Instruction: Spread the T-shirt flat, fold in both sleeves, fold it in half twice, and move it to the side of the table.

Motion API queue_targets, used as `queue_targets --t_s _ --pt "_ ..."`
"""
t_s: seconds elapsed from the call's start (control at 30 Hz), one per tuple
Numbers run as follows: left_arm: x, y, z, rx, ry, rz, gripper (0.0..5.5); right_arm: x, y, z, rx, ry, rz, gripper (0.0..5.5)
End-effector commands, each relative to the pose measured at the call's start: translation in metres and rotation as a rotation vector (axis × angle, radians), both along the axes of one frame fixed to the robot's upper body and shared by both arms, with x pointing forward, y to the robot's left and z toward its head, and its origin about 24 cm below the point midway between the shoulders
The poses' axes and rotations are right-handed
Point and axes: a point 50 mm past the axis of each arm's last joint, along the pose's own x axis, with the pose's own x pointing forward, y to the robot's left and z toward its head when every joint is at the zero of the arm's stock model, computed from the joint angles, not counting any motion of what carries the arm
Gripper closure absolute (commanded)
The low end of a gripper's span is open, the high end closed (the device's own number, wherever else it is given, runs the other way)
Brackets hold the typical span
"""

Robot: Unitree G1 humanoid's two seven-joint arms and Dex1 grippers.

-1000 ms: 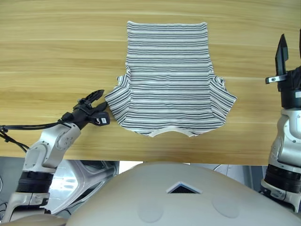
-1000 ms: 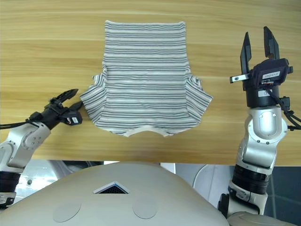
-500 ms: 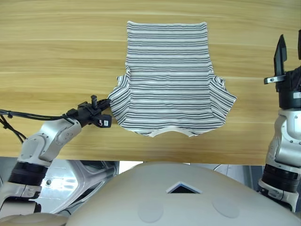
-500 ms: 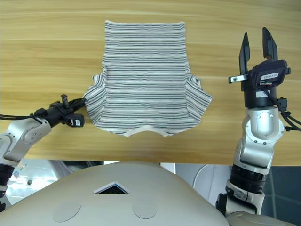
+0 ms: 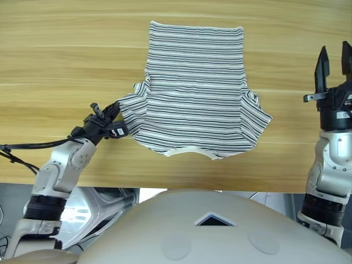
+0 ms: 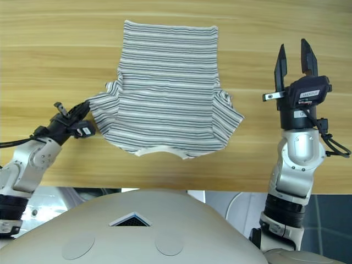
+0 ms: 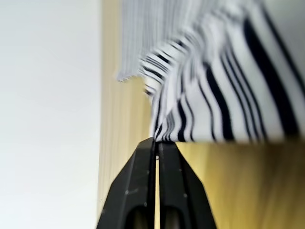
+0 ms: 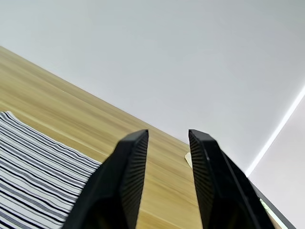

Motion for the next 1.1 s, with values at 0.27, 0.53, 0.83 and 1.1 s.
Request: queue_targets --t_s 0.27,0.53,0.83,1.1 --pt "-0.013 -0.036 -0.009 -0.094 0.017 -0.124 5.48 0.002 0.002 -0.001 -0.002 0.001 0.013 3.95" --pt "-0.025 -0.049 -0.022 -0.064 0.134 -0.255 5.48 0.006 0.006 -0.003 -0.003 0.008 0.035 3.95" --pt "-0.037 -0.040 -0.032 0.064 0.286 -0.353 4.13 0.009 0.010 -0.002 -0.001 0.004 0.050 3.95" --pt "-0.035 -0.040 -0.024 0.006 0.268 -0.336 2.93 0.010 0.012 -0.003 -0.028 0.011 0.066 3.95"
